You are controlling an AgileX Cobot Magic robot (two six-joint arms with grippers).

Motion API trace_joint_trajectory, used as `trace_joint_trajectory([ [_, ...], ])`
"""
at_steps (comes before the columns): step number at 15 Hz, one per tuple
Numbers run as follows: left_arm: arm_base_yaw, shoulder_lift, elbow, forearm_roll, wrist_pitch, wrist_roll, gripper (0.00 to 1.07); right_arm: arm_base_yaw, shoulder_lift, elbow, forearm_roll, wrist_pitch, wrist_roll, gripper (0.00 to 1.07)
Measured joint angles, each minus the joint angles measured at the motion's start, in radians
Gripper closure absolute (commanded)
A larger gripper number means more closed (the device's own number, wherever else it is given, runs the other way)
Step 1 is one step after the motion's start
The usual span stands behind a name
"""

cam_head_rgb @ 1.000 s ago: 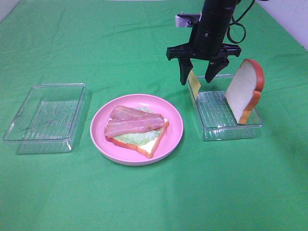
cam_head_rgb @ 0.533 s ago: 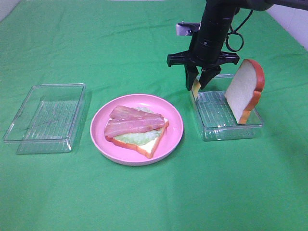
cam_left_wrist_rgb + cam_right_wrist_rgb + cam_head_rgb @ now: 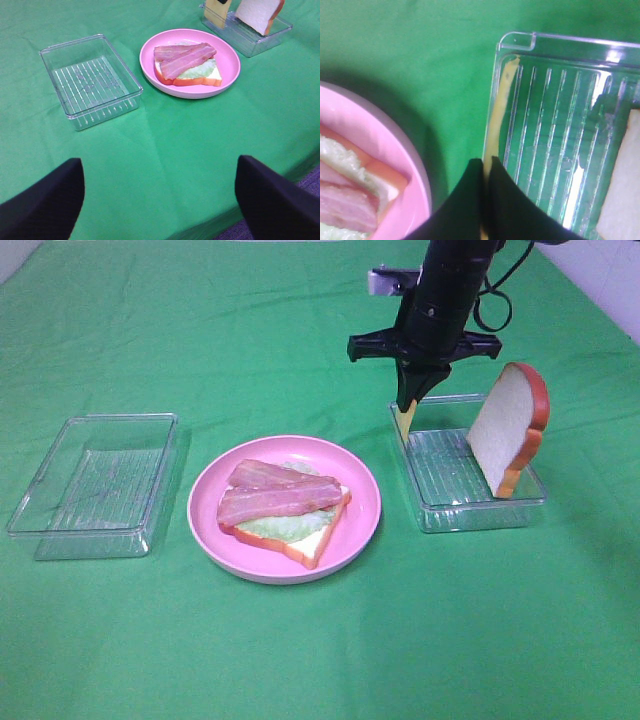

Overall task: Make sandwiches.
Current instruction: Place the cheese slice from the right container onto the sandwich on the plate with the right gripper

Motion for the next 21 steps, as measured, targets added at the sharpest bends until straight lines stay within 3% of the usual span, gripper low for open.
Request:
trace_joint_trajectory([
  [2, 0.0, 0.0, 0.0, 0.0, 0.0, 0.0, 0.29, 0.0, -0.047, 0.0, 0.069, 0.011, -0.056, 1.07],
  [7, 0.0, 0.0, 0.0, 0.0, 0.0, 0.0, 0.29, 0.001, -0.071, 0.0, 0.41, 0.037, -0.235, 1.07],
  [9, 0.0, 0.0, 0.0, 0.0, 0.0, 0.0, 0.29, 0.047, -0.069, 0.003, 0.519, 0.041, -0.306, 1.07],
  [17, 0.0, 0.0, 0.0, 0.0, 0.0, 0.0, 0.29, 0.237, 0.016, 0.003, 0.524, 0.044, -0.3, 1.07],
  [19, 0.0, 0.0, 0.0, 0.0, 0.0, 0.0, 0.29, 0.241, 0.046, 0.003, 0.456, 0.044, -0.246, 1.07],
  [21, 0.0, 0.0, 0.0, 0.0, 0.0, 0.0, 0.29, 0.241, 0.066, 0.003, 0.299, 0.044, -0.144, 1.07],
])
